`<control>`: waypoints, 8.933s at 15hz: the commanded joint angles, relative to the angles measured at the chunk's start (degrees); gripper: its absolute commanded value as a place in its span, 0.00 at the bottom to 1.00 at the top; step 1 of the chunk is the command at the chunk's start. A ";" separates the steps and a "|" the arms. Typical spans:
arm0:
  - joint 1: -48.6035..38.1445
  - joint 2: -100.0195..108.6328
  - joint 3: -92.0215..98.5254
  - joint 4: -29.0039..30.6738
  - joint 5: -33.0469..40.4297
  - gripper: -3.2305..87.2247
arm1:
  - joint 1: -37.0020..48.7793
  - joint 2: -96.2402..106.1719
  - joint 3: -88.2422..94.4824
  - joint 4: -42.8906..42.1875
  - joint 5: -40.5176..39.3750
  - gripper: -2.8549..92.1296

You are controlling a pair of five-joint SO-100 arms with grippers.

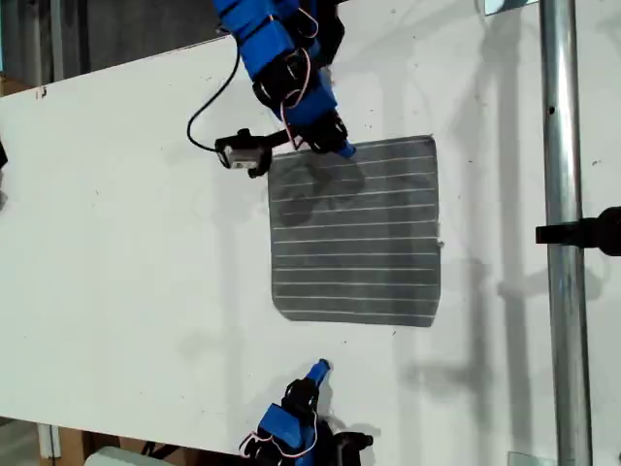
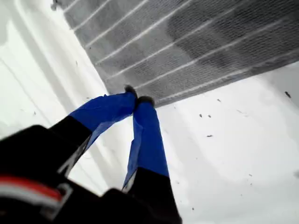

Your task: Grasp corners of a towel and fold twice.

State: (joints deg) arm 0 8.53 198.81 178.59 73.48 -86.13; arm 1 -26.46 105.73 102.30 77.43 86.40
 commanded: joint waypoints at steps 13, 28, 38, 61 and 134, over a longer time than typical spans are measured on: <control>0.97 0.09 0.18 0.26 -1.93 0.00 | -12.74 -43.86 -23.91 2.90 -2.90 0.35; 19.07 -138.34 -130.87 17.05 17.75 0.44 | -8.88 -47.02 -20.39 -10.99 -8.44 0.03; 18.46 -160.22 -129.99 3.87 12.66 0.07 | -8.35 -46.49 -21.53 -11.07 -8.79 0.03; -17.93 -108.02 -92.37 9.32 34.89 0.00 | 27.77 -6.33 -7.21 6.06 -29.97 0.03; 22.94 -1.05 -18.37 3.08 -6.94 0.56 | 14.94 9.32 16.00 8.70 10.11 0.03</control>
State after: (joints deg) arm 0 31.11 197.31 161.28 76.55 -93.34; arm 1 -8.88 104.94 119.62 74.27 93.08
